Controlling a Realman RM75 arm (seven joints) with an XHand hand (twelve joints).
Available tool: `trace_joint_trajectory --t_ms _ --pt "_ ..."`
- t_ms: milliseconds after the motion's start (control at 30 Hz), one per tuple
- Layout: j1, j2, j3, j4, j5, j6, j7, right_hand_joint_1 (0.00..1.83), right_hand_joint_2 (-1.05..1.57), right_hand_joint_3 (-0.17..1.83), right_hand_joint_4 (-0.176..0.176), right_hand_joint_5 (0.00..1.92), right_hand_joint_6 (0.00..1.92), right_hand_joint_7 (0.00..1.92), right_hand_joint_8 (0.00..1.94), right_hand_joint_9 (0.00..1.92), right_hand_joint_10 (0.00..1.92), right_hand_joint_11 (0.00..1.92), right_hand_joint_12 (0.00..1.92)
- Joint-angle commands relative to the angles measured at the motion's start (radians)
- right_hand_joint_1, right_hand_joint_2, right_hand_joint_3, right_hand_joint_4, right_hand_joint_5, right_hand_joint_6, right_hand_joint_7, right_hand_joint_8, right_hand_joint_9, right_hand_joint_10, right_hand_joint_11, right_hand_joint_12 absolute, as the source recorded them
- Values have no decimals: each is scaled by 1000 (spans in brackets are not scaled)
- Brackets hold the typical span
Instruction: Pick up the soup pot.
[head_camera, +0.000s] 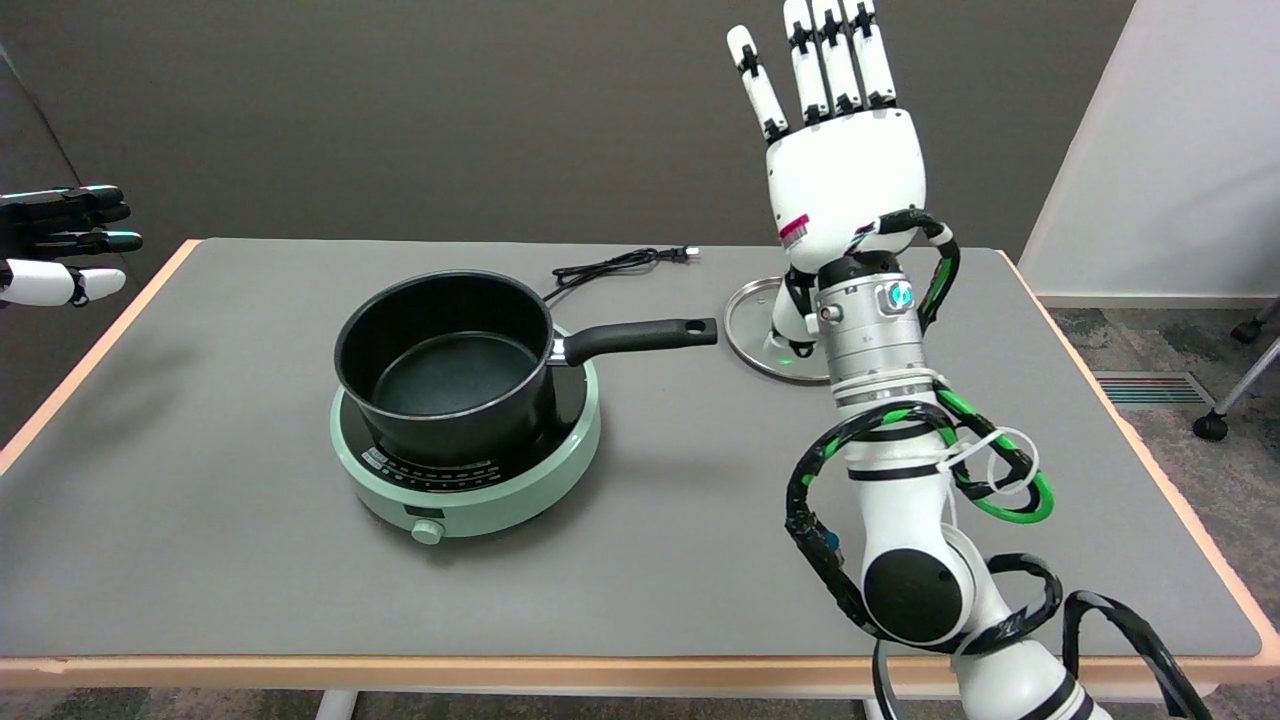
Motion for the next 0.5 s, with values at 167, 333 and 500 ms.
trace_joint_trajectory --t_ms 167,333,500 --pt "-13 42 -135 -3 23 10 -24 990 -666 478 176 6 6 6 6 6 6 6 6" --pt "-14 16 -206 4 116 36 -14 1025 -715 485 176 0 0 0 0 0 0 0 0" --pt "-13 -11 -242 -19 286 39 -138 1095 -754 611 176 18 18 18 18 18 18 18 18"
